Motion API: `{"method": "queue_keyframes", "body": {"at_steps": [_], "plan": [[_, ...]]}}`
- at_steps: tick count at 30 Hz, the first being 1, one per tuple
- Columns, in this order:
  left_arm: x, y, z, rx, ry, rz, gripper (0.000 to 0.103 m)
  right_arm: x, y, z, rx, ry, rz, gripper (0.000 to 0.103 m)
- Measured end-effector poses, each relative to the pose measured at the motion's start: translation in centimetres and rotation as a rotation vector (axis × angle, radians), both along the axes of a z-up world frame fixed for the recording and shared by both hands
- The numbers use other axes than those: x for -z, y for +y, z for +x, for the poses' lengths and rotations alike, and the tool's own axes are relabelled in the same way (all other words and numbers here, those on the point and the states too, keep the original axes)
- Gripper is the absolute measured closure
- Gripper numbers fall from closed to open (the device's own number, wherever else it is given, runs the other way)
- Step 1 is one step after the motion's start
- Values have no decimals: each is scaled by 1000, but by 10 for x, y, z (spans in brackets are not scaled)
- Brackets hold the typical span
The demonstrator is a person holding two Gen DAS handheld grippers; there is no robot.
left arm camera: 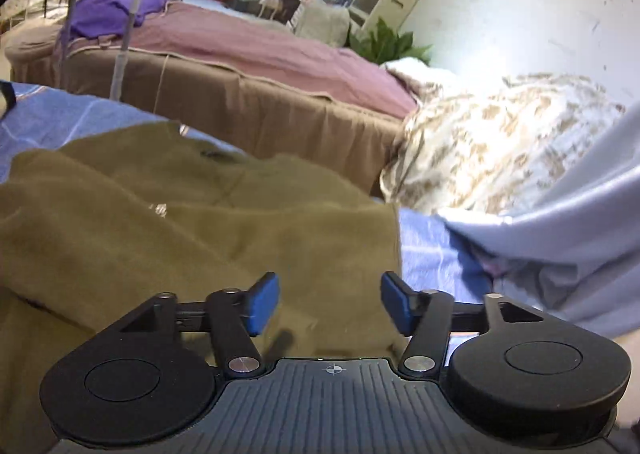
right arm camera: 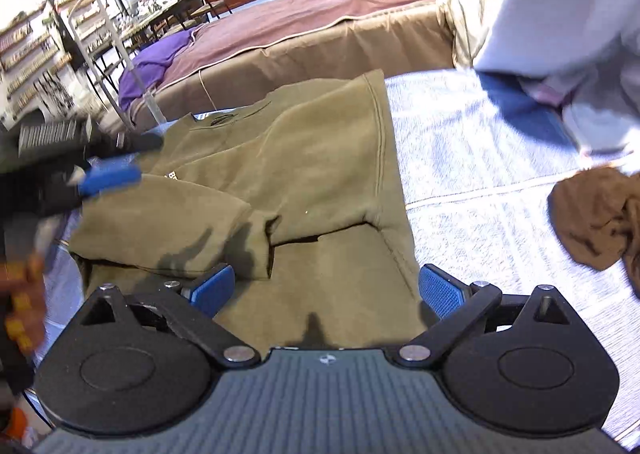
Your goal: Fold small clothes
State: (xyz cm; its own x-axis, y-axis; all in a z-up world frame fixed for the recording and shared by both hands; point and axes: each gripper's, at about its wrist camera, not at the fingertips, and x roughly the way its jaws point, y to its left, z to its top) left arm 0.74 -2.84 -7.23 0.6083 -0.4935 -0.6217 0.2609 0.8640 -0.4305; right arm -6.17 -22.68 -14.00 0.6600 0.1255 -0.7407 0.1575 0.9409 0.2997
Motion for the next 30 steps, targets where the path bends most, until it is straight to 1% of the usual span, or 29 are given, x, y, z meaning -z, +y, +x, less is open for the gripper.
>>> {"method": "queue_keyframes", "body": {"at_steps": [1, 4, 5, 7, 8, 9, 10, 11, 12, 13, 15, 16, 17, 18, 19, 21, 22, 24, 26, 27, 29, 30], "plan": [[5, 6, -7, 5, 7, 28, 0, 3, 0, 4, -7, -5, 15, 4], [20, 45, -33, -11, 25, 133, 0, 13, 7, 26, -52, 9, 63, 4], [22, 70, -41, -28, 34, 166, 0, 15, 11, 35, -71, 1, 88, 5], [29, 104, -52, -84, 61, 213, 0, 25, 21, 56, -78, -14, 158, 5], [32, 120, -58, -119, 80, 223, 0, 32, 28, 67, -77, -2, 188, 6], [36, 135, -62, -147, 99, 227, 0, 42, 35, 79, -76, 22, 212, 9], [38, 148, -66, -171, 115, 232, 0, 52, 42, 89, -69, 44, 226, 17], [39, 161, -70, -193, 127, 239, 0, 62, 51, 98, -55, 71, 236, 21], [40, 172, -73, -217, 136, 245, 0, 73, 57, 106, -39, 102, 257, 28], [40, 182, -75, -240, 141, 248, 0, 84, 62, 113, -19, 132, 284, 32], [39, 198, -76, -274, 137, 247, 0, 103, 71, 121, 13, 171, 303, 32], [39, 203, -73, -283, 133, 251, 0, 107, 74, 122, 36, 168, 292, 31], [38, 208, -71, -293, 128, 258, 0, 107, 77, 121, 52, 138, 277, 31], [38, 213, -69, -302, 120, 267, 0, 104, 79, 121, 51, 111, 266, 43], [39, 216, -65, -304, 111, 277, 0, 102, 80, 123, 33, 104, 264, 62], [43, 222, -54, -297, 103, 305, 0, 95, 81, 129, -32, 136, 301, 78], [46, 224, -48, -293, 101, 317, 0, 86, 80, 128, -58, 137, 326, 80], [52, 226, -34, -288, 84, 323, 0, 56, 76, 126, -127, 103, 349, 81], [62, 225, -18, -286, 71, 340, 0, 20, 70, 123, -190, 44, 327, 82], [67, 223, -9, -286, 68, 356, 0, 0, 64, 125, -204, 12, 325, 83], [76, 218, 8, -278, 71, 386, 0, -38, 45, 132, -214, -57, 367, 85], [80, 216, 15, -271, 78, 392, 0, -58, 37, 136, -231, -95, 352, 86]]}}
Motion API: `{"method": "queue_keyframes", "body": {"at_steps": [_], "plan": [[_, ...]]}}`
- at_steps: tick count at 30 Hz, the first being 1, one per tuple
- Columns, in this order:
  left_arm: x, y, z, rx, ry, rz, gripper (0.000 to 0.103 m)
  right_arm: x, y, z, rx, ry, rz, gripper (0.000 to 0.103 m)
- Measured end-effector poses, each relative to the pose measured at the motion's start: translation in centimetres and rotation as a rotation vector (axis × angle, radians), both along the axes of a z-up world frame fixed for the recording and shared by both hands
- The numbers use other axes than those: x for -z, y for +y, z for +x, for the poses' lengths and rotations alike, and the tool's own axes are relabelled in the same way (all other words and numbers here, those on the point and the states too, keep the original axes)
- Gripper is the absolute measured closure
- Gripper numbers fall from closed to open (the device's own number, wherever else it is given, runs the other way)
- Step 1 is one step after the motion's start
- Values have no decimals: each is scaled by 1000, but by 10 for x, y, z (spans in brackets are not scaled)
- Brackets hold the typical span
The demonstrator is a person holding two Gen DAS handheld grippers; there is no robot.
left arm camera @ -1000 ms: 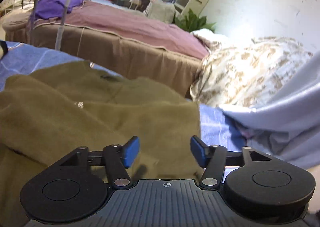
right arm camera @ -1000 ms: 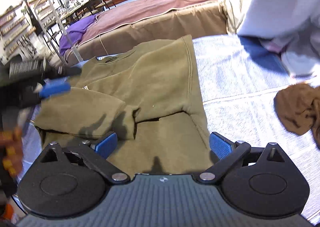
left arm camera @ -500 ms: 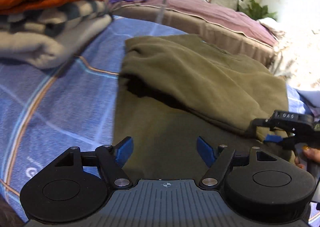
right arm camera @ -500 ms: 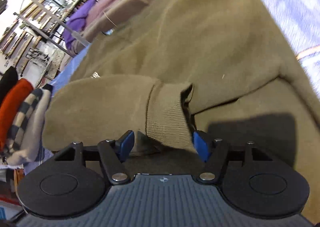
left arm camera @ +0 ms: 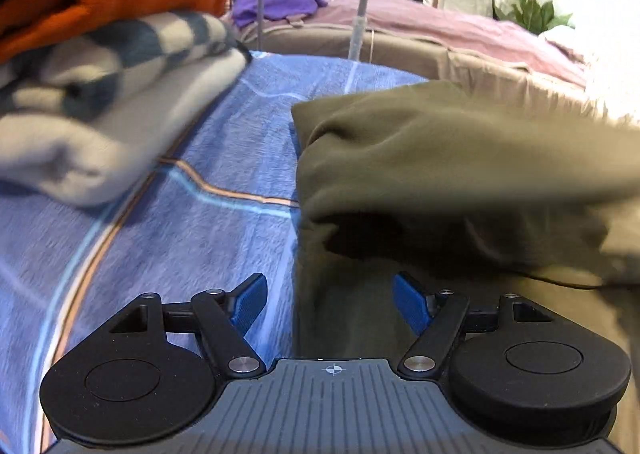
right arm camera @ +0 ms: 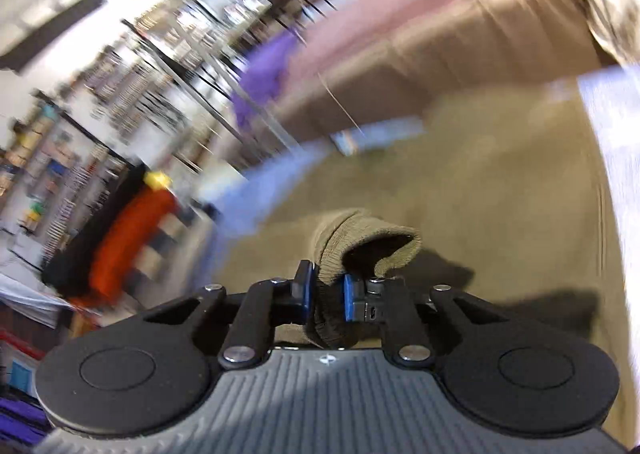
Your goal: Fold small clothes
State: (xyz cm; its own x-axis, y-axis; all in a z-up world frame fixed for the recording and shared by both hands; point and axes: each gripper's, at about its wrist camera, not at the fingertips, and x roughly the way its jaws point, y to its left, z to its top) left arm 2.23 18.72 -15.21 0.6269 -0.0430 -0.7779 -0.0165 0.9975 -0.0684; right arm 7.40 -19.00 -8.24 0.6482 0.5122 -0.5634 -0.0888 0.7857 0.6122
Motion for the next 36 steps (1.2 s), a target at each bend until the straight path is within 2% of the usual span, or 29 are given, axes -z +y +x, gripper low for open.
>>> {"method": "queue_keyframes", "body": {"at_steps": [3, 5, 7, 10, 12, 13, 14, 15, 17, 18, 19, 21, 22, 23, 25, 27, 28, 30, 31, 33, 34, 36], "plan": [[2, -5, 11, -5, 0, -27, 0, -40, -23, 8, -4, -106, -176, 86], [1, -9, 12, 23, 1, -57, 0, -33, -41, 16, 18, -69, -285, 86], [-1, -12, 9, 39, 17, -52, 0, 0, -61, 25, 18, 42, -266, 86], [-4, -10, 1, 53, 31, -11, 0, 50, -60, 32, 3, 96, -404, 87], [-5, 0, -3, -14, 32, 37, 0, 88, -66, 36, 73, 179, -411, 87], [-3, 8, -1, -58, 58, 43, 0, 104, -68, 37, 105, 212, -401, 86], [-2, 16, 2, -93, 97, 20, 0, 116, -59, 42, 107, 222, -403, 86], [-3, 23, 4, -114, 111, -40, 0, 121, -52, 42, 94, 205, -428, 85], [-13, 26, 5, -126, 66, -152, 0, 124, -45, 37, 102, 178, -454, 80], [-21, 19, 8, -106, 28, -163, 0, 124, -45, 35, 118, 180, -460, 76], [-29, 8, 12, -66, -13, -155, 0, 124, -46, 35, 135, 192, -478, 63], [-41, -18, 26, 33, -80, -163, 0, 112, -44, 37, 177, 174, -549, 45], [-44, -30, 35, 79, -101, -175, 0, 104, -42, 30, 192, 142, -585, 39], [-45, -44, 45, 118, -112, -173, 0, 100, -43, 26, 204, 109, -624, 38], [-43, -70, 64, 198, -125, -132, 0, 86, -41, 11, 225, 43, -667, 37], [-34, -88, 83, 238, -121, -81, 0, 77, -42, 10, 226, -21, -647, 36], [-29, -93, 93, 238, -106, -61, 0, 74, -39, 8, 204, -40, -635, 36], [-14, -97, 112, 225, -65, -6, 0, 78, -25, 17, 89, -56, -605, 37], [-6, -96, 120, 216, -50, 20, 5, 82, -19, 20, 36, -63, -588, 39], [9, -87, 136, 221, -19, 37, 7, 97, -6, 30, -57, -59, -561, 49], [14, -82, 142, 229, 2, 24, 6, 107, -2, 36, -83, -42, -563, 49], [17, -77, 153, 246, 18, 10, 5, 132, 0, 50, -79, 41, -613, 53]]}}
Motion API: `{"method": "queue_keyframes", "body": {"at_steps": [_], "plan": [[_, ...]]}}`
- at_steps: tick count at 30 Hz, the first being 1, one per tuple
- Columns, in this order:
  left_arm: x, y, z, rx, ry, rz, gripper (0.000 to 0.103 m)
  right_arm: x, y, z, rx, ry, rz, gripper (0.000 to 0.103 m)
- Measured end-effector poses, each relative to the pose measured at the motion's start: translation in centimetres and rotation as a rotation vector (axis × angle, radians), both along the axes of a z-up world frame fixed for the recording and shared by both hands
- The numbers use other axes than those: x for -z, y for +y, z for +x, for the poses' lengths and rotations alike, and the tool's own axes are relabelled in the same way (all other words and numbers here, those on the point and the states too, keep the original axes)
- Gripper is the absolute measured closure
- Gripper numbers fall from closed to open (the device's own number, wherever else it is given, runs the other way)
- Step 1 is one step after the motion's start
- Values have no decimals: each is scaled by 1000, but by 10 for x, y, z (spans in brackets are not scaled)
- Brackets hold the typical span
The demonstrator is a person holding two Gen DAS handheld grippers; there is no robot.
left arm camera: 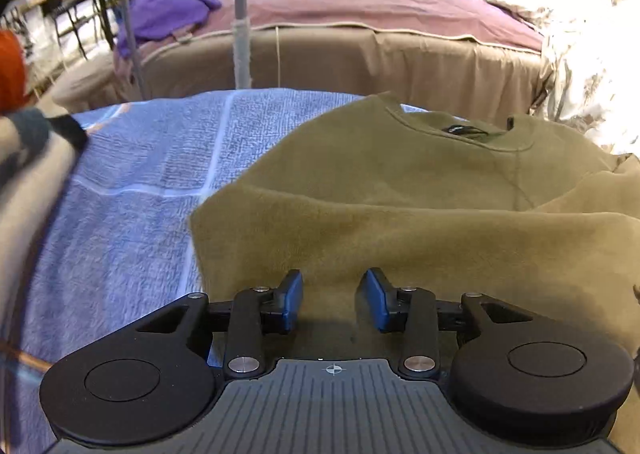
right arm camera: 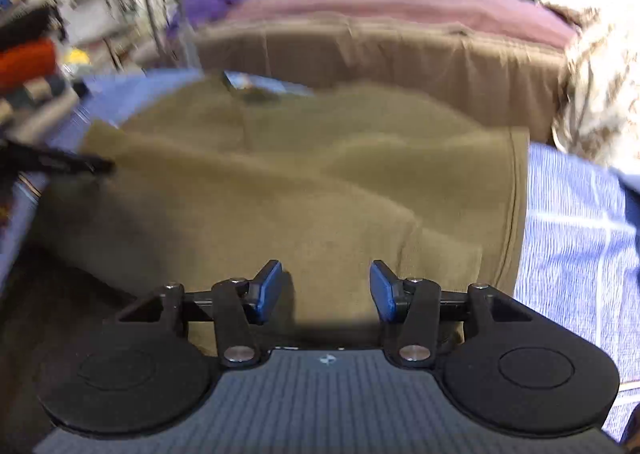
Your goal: Fold small clothes
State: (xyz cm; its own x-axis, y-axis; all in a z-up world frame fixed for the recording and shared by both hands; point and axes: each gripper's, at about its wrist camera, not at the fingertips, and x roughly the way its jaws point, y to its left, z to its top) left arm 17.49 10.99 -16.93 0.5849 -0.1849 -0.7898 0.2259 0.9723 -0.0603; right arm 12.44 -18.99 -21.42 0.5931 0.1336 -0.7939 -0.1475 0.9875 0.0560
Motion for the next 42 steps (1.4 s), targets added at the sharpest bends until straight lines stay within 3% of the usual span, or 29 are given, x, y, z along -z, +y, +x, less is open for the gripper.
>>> {"method": "queue_keyframes", "body": {"at_steps": [1, 5, 7, 8, 10, 11, 14, 16, 18, 21, 23, 26, 29, 31, 35, 39, 42], "plan": [[1, -1, 4, 19, -3, 13, 7, 12, -2, 7, 18, 23, -24, 61], [10, -10, 5, 106, -44, 98, 1, 20, 3, 12, 55, 8, -29, 60], [1, -10, 3, 90, -38, 87, 0, 9, 6, 7, 73, 6, -45, 59], [-5, -7, 1, 76, -37, 72, 0, -2, 6, -3, 87, -27, -49, 57], [-20, -4, -15, 35, -85, 46, 0, -19, 6, -24, 104, -105, -74, 23], [-26, -2, -28, 20, -123, 32, 0, -22, 6, -29, 126, -116, -90, 17], [-28, -2, -58, 46, -149, 13, 0, -3, 3, -35, 126, -30, -99, 26], [-15, -8, -69, 71, -120, 71, 0, 18, 5, -33, 117, 13, -132, 20], [3, -16, -76, 107, -146, 150, 0, 24, 3, -31, 155, -1, -120, 15], [16, -26, -72, 173, -162, 225, 0, 15, 0, -24, 193, 35, -92, 18], [9, -22, -64, 175, -139, 204, 0, -4, 0, -32, 212, 17, -95, 23], [-21, -1, -74, 116, -140, 120, 0, -40, -9, -66, 223, -30, -29, 8], [-51, 38, -117, 70, -131, -58, 0, -67, -29, -122, 223, -47, 99, 7], [-58, 62, -161, 30, -114, -122, 0, -72, -44, -161, 213, -26, 140, 6], [-50, 89, -264, -39, -60, -132, 0, -57, -72, -238, 265, 62, 168, 9], [-29, 104, -348, -190, 64, -208, 0, -35, -88, -297, 300, 154, 237, 20], [-18, 102, -393, -221, 70, -171, 0, -28, -90, -330, 325, 159, 322, 20]]}}
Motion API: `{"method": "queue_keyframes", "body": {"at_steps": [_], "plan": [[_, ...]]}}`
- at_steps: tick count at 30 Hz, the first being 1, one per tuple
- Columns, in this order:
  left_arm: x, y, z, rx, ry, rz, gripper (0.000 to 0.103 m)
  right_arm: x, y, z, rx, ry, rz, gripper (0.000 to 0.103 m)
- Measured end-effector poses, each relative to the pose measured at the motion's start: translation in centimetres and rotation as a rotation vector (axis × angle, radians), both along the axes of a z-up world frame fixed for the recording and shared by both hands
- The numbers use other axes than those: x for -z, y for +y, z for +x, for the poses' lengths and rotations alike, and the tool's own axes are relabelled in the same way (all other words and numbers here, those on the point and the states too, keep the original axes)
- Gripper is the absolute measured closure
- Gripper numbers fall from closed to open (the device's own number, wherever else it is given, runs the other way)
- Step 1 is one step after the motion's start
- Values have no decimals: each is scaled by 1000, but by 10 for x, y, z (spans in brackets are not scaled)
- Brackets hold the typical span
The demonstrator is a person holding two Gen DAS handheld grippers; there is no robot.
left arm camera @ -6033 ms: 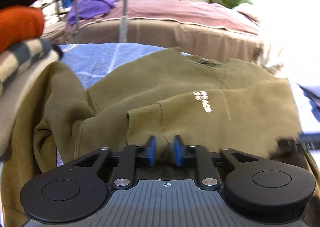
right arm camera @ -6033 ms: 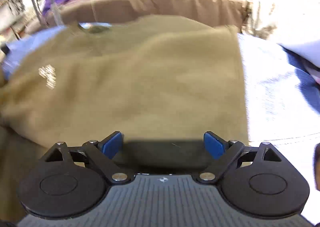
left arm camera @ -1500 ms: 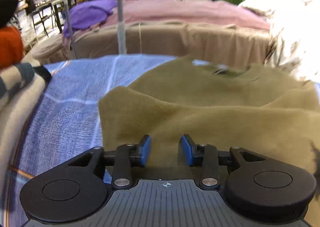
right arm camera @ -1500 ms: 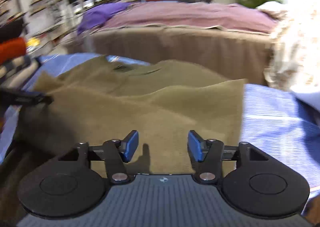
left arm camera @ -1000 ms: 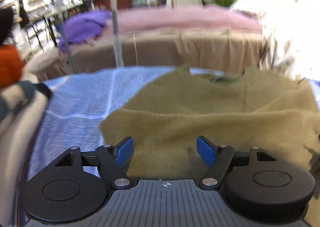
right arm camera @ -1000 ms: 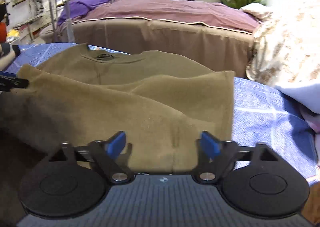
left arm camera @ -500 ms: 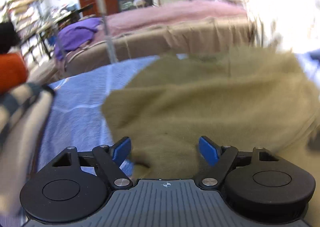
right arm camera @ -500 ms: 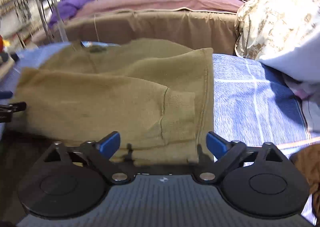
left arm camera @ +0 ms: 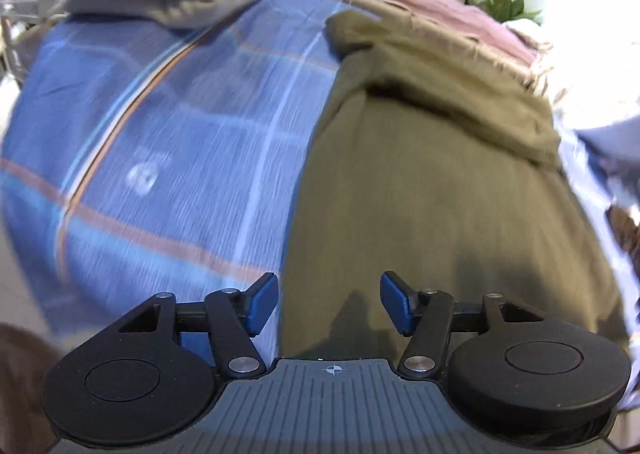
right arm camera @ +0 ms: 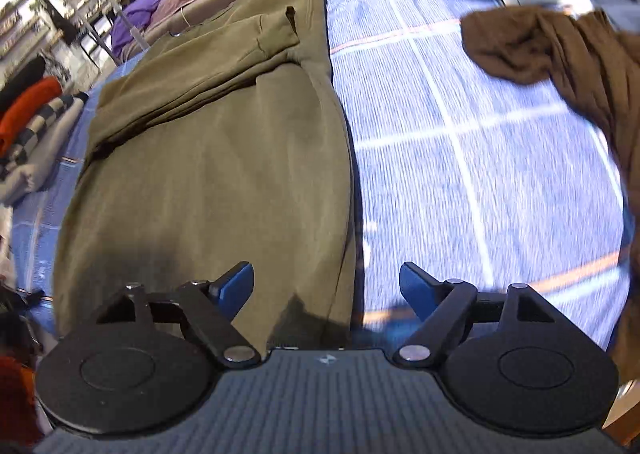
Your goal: Fold small clothes
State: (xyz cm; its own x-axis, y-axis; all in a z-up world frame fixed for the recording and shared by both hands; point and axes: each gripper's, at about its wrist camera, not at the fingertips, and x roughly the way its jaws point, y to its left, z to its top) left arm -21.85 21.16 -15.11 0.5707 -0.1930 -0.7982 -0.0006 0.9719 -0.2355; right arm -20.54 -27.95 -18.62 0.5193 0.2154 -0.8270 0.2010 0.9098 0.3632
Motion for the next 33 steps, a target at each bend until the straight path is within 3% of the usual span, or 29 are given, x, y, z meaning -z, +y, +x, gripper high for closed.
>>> {"method": "queue_keyframes", "body": {"at_steps": [4, 12, 20, 23, 26, 27, 28, 33], "plan": [[14, -1, -27, -39, -11, 17, 0, 6, 8, -13, -26, 5, 11, 20], [50, -7, -36, -68, 12, -15, 0, 18, 12, -24, -46, 9, 33, 20], [60, -19, -40, -46, 38, -35, 0, 38, 24, -27, -66, 54, 62, 20], [58, -20, -40, -41, 45, -41, 3, 45, 26, -30, -77, 80, 91, 33], [56, -24, -41, -10, 41, -28, 25, 51, 24, -33, -66, 93, 104, 45], [55, -24, -42, -2, 43, -34, 38, 54, 22, -35, -66, 112, 129, 67], [53, -24, -42, -3, 42, -37, 39, 57, 20, -37, -65, 121, 160, 82], [45, -17, -38, -12, 63, -107, 42, 53, 17, -38, -63, 123, 208, 93]]}}
